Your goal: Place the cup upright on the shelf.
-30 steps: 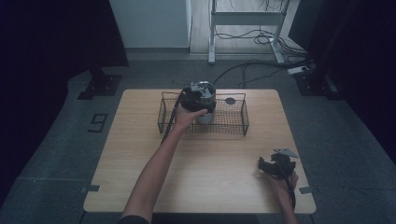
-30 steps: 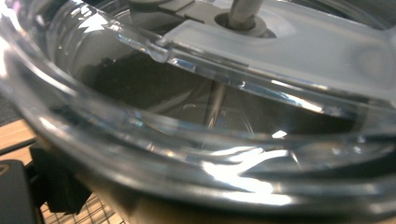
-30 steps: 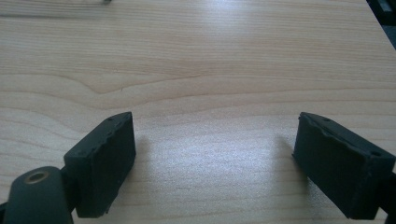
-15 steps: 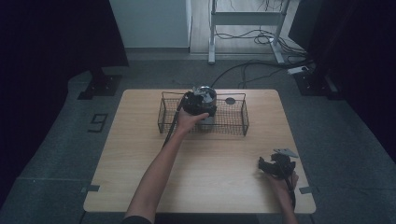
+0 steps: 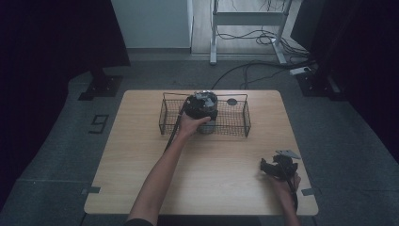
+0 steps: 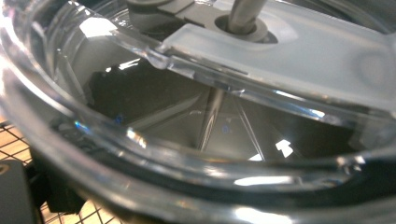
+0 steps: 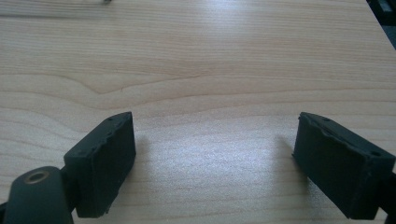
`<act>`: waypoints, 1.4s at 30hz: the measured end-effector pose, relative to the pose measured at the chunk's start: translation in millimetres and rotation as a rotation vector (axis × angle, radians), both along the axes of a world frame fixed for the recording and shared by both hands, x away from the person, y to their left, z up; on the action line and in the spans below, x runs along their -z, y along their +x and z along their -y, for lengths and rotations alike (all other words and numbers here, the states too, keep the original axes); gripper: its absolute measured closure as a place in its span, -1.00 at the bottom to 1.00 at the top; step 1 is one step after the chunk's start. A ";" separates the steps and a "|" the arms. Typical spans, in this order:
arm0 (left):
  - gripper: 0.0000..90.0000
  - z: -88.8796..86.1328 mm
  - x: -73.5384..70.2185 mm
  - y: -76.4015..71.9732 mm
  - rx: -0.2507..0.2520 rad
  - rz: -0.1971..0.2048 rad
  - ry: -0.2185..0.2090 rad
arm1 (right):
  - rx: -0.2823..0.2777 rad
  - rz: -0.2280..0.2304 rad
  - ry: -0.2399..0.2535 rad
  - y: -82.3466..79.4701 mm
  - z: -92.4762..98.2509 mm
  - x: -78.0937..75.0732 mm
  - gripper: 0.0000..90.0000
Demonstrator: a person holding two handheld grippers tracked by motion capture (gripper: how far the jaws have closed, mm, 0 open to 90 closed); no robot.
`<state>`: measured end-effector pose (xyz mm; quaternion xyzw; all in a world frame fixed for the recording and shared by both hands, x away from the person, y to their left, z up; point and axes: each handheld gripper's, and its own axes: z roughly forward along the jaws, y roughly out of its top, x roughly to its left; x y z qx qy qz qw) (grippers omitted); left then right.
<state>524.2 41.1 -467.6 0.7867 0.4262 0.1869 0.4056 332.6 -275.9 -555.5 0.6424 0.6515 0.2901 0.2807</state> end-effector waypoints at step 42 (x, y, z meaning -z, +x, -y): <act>-1.00 -34.2 -17.3 -49.7 0.053 0.101 -0.103 | 0.000 0.000 0.000 0.0 0.0 0.0 -0.72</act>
